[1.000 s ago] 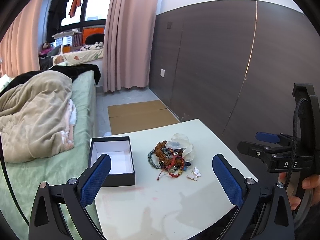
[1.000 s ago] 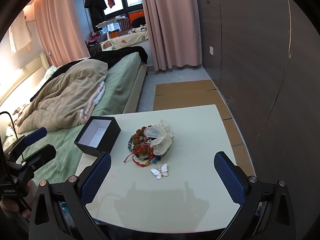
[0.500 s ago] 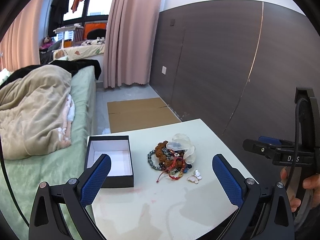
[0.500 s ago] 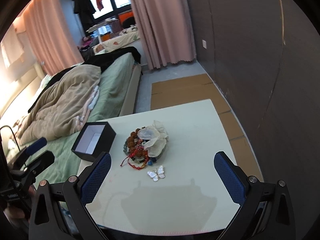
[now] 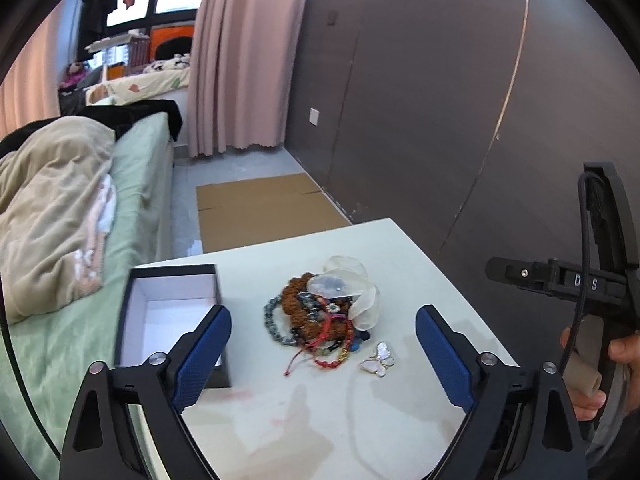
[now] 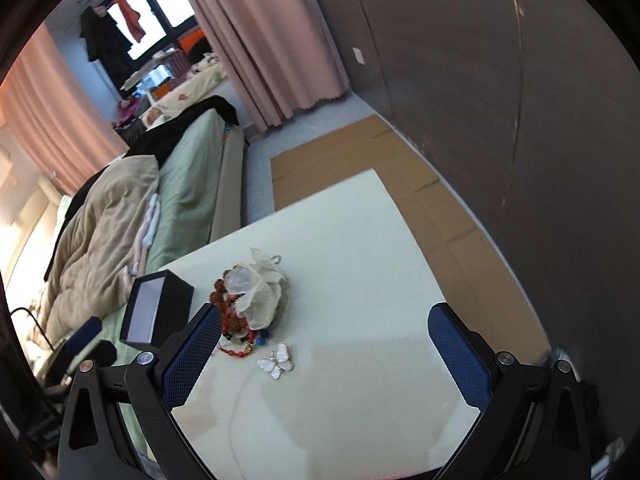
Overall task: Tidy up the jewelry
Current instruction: 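Reach the left gripper into the pile and grasp the white flower pouch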
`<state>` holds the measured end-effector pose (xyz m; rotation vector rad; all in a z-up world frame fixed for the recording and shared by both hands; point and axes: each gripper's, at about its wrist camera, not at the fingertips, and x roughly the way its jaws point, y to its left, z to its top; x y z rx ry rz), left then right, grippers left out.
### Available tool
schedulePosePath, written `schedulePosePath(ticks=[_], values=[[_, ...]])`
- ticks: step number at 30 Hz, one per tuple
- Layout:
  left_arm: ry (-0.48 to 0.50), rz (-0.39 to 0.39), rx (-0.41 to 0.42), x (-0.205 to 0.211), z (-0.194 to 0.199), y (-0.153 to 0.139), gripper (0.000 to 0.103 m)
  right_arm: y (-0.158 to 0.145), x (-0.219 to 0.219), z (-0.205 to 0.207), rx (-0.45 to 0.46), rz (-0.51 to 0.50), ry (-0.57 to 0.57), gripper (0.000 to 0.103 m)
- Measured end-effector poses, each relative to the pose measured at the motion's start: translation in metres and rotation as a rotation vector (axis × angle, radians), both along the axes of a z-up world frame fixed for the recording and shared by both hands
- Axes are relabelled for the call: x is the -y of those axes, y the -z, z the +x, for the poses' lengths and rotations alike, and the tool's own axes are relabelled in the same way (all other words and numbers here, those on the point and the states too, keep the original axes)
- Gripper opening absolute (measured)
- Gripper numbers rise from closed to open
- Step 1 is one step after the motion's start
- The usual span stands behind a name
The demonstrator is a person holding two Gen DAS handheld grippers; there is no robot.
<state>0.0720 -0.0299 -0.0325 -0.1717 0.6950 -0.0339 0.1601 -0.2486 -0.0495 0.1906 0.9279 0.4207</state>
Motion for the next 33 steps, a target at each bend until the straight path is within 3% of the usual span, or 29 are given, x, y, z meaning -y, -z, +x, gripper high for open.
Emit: schedulePosePath(ticks=[10, 29, 33], values=[[0.053, 0.005, -0.075, 0.030, 0.038, 0.027, 0.075, 0.009, 0.026, 0.021, -0.073, 0.085, 0.080, 0.103], [0.056, 0.065, -0.204, 0.058, 0.088, 0.075, 0.051, 0.019, 0.035, 0.041, -0.134, 0.056, 0.085, 0.103], [0.046, 0.068, -0.220, 0.055, 0.095, 0.082, 0.024, 0.021, 0.033, 0.041, -0.140, 0.048, 0.074, 0.103]])
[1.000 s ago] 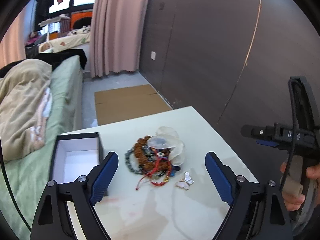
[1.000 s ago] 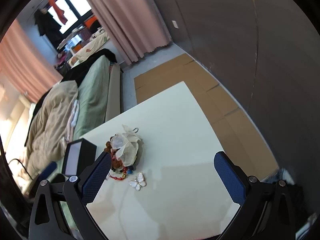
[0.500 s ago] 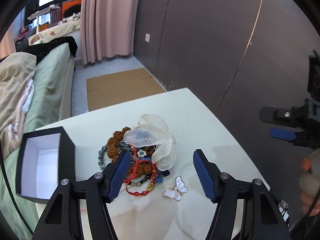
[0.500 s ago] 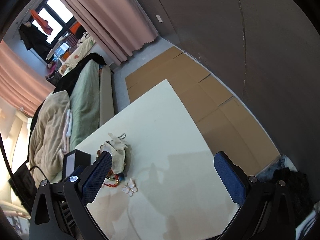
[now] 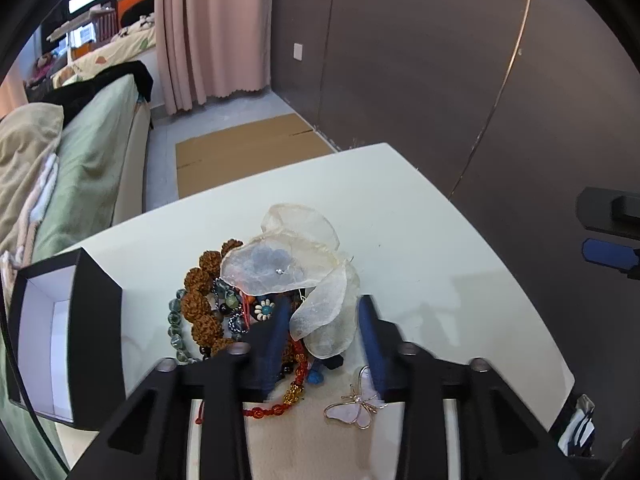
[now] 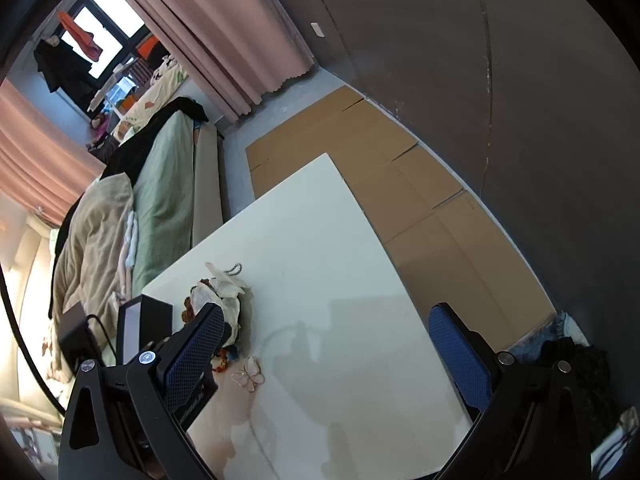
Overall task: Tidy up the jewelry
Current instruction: 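Reach the left gripper into the pile and grasp the white flower pouch, then carry the white pouch into the black box and release it while the right gripper grasps the butterfly brooch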
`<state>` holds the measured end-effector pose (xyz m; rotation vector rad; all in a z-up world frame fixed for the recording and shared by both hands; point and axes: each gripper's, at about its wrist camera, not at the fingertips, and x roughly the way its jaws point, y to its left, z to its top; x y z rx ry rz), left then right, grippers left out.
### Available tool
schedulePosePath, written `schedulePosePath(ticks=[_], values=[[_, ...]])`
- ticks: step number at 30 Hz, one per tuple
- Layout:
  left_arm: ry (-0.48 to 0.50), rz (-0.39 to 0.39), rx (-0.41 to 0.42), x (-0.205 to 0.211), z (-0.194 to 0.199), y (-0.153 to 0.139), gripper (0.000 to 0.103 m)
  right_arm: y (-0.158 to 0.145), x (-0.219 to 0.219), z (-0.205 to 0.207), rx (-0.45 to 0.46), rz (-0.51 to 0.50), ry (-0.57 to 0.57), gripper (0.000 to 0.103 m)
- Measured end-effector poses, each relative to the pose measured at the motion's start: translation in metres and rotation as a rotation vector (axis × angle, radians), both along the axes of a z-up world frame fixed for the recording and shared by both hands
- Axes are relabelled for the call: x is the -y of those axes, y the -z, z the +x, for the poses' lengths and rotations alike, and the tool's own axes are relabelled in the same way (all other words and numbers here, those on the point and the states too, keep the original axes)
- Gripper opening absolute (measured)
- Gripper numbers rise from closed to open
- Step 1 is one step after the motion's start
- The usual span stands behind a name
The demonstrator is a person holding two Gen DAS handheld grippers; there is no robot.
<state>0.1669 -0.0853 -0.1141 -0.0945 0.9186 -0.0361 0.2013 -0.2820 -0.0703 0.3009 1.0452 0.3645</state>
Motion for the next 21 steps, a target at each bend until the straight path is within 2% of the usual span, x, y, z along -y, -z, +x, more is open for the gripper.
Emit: schedulePosePath(ticks=[1, 3, 4, 11, 16, 21], values=[[-0.004, 0.004, 0.004, -0.001, 0.000, 0.000, 0.015, 0.000, -0.001, -0.001, 0.001, -0.004, -0.005, 0.103], [-0.010, 0.017, 0.018, -0.002, -0.002, -0.001, 0.004, 0.002, -0.002, -0.001, 0.002, -0.012, -0.013, 0.103], [-0.013, 0.017, 0.025, -0.003, -0.004, -0.003, 0.002, 0.003, -0.003, -0.001, 0.000, -0.016, -0.018, 0.103], [-0.013, -0.035, 0.095, -0.015, -0.022, -0.027, 0.002, 0.012, -0.015, -0.003, -0.009, -0.030, -0.077, 0.102], [-0.037, -0.080, 0.126, -0.032, -0.034, -0.043, 0.002, 0.022, -0.038, -0.008, -0.027, -0.064, -0.150, 0.088], [-0.067, -0.095, 0.159, -0.048, -0.047, -0.055, 0.002, 0.038, -0.066, -0.015, -0.052, -0.127, -0.230, 0.083]])
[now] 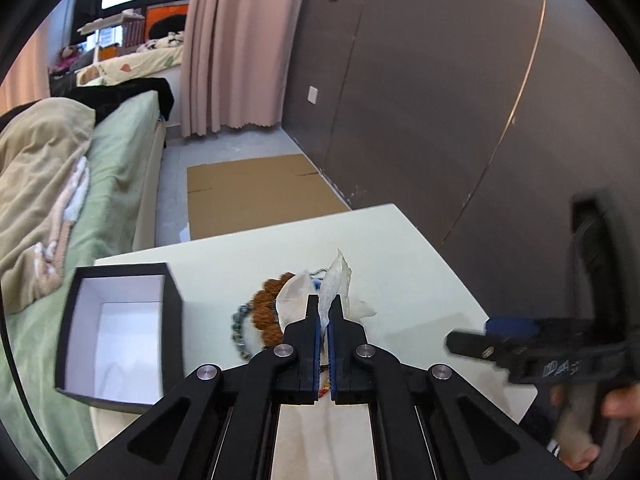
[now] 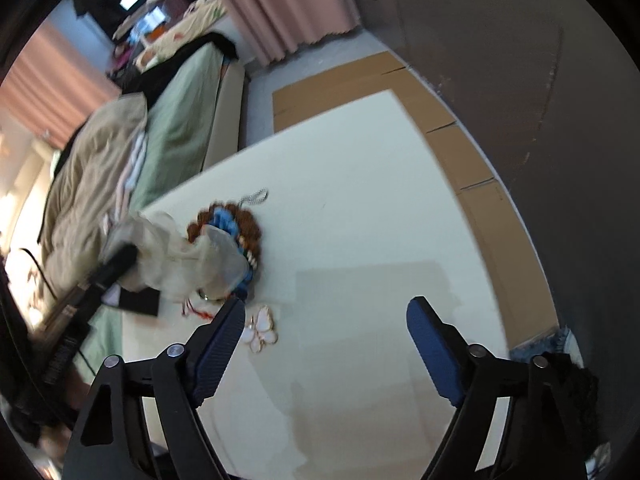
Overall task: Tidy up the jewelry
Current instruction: 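Carry the white pouch into the black box and release it while the right gripper grasps the butterfly brooch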
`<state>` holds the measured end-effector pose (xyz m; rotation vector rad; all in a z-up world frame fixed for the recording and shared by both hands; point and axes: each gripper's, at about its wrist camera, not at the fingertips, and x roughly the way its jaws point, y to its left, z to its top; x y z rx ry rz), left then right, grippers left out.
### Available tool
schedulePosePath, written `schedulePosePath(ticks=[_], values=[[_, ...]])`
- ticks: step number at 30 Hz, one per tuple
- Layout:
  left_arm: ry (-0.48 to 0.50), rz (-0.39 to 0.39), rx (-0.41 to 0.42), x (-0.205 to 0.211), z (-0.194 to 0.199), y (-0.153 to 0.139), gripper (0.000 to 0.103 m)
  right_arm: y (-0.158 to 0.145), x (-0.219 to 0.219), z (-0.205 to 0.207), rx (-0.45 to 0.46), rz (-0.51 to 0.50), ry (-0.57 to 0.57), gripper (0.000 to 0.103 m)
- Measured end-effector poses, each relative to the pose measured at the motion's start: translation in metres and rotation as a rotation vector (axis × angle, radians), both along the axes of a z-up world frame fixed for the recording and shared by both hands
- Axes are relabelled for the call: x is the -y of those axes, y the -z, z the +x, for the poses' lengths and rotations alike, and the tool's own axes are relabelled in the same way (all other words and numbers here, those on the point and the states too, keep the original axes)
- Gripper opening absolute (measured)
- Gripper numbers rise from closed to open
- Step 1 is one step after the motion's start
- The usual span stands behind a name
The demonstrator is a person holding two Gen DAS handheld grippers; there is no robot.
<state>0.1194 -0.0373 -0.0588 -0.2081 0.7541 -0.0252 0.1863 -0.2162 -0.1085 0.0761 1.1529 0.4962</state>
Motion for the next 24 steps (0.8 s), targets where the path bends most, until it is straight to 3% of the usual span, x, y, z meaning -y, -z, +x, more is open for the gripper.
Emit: schedulePosePath(ticks=[9, 15, 17, 19, 21, 24], values=[[-0.050, -0.027, 0.026, -0.030, -0.019, -0.012, 0.002, 0.028, -0.049, -0.019, -0.008, -0.135, -0.157, 0.075], [-0.071, -0.039, 0.046, -0.048, -0.032, -0.018, 0.002, 0.040, -0.076, -0.032, 0.039, -0.239, -0.231, 0.074], [-0.084, -0.041, 0.050, -0.053, -0.034, -0.019, 0.002, 0.044, -0.084, -0.036, 0.062, -0.284, -0.250, 0.070], [-0.093, -0.053, 0.050, -0.059, -0.036, -0.020, 0.002, 0.045, -0.092, -0.040, 0.113, -0.330, -0.275, 0.056], [-0.103, -0.063, 0.055, -0.064, -0.038, -0.021, 0.002, 0.043, -0.095, -0.044, 0.128, -0.312, -0.298, 0.042], [-0.115, -0.067, 0.070, -0.071, -0.043, -0.025, 0.002, 0.042, -0.094, -0.049, 0.128, -0.313, -0.302, 0.041]])
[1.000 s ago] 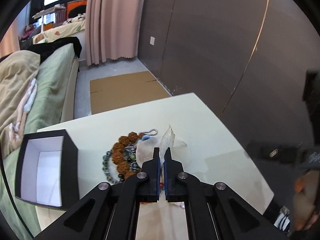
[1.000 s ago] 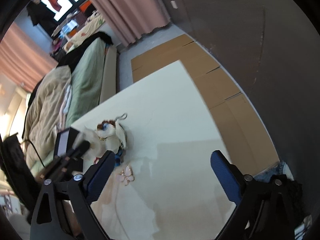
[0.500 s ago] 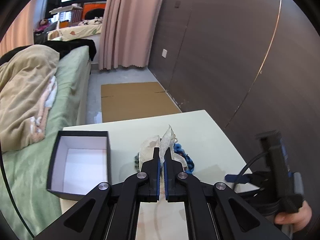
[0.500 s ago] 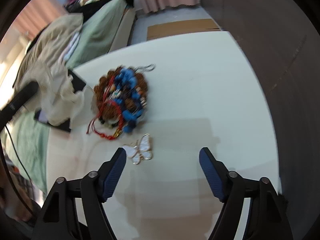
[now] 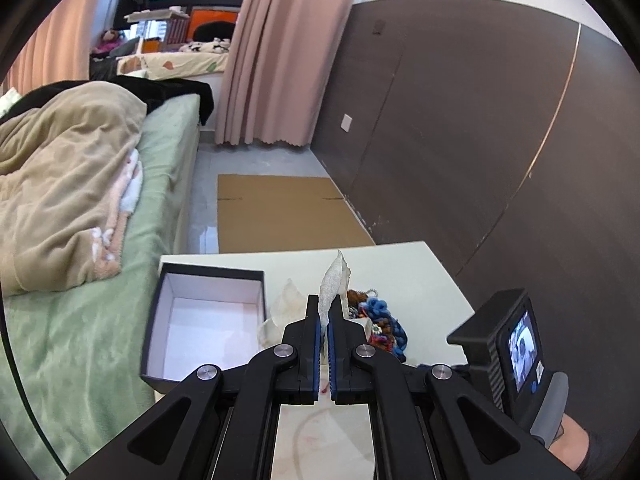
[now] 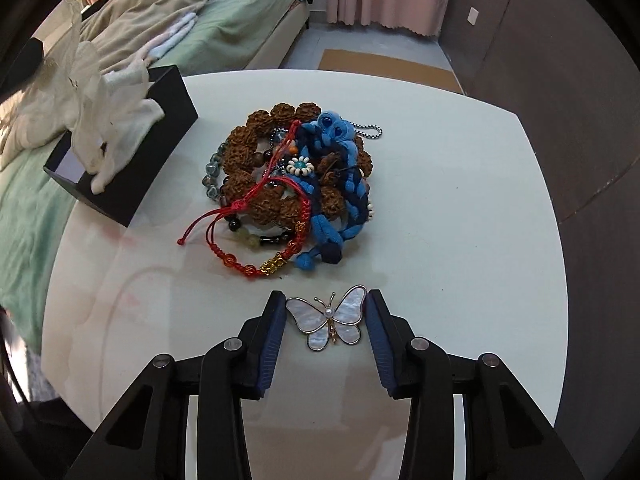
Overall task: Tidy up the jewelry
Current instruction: 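Carry the white pouch into the black box and release it while the right gripper grasps the butterfly brooch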
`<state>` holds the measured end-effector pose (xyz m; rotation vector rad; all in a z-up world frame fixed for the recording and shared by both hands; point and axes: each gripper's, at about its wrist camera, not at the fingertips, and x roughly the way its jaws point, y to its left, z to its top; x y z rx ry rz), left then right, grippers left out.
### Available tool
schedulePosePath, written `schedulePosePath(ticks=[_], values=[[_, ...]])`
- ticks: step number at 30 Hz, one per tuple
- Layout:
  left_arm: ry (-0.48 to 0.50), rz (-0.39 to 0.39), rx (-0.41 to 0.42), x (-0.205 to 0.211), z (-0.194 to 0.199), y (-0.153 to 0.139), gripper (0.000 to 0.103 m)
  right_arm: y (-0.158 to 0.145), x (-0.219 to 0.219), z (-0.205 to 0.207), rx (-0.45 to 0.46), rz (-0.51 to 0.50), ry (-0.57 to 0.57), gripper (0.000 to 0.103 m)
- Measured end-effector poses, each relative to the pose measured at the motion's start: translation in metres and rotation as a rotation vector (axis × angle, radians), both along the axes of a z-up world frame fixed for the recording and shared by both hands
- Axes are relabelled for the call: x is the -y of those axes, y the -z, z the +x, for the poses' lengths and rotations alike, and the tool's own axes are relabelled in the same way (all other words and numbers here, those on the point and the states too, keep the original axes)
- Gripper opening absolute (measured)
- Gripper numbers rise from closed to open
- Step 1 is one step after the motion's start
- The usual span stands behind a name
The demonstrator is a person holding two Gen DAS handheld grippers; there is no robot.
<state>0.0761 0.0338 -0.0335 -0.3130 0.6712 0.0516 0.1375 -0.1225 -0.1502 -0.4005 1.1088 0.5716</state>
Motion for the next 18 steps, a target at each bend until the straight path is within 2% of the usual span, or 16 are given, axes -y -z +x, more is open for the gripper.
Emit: schedulePosePath(ticks=[4, 13, 16, 18], values=[[-0.033, -0.021, 0.020, -0.016, -0.005, -0.007, 0.002, -0.013, 0.007, -0.001, 0.000, 0.053, 0.013, 0.041], [-0.094, -0.070, 0.026, -0.049, -0.001, -0.008, 0.002, -0.053, 0.019, 0.023, -0.003, 0.315, 0.146, 0.041], [-0.139, -0.100, 0.015, -0.060, 0.004, -0.007, 0.002, -0.061, 0.013, 0.028, -0.017, 0.387, 0.151, 0.041], [-0.137, -0.133, 0.016, -0.065, 0.007, -0.006, 0.002, -0.066, 0.005, 0.028, -0.022, 0.420, 0.143, 0.041]])
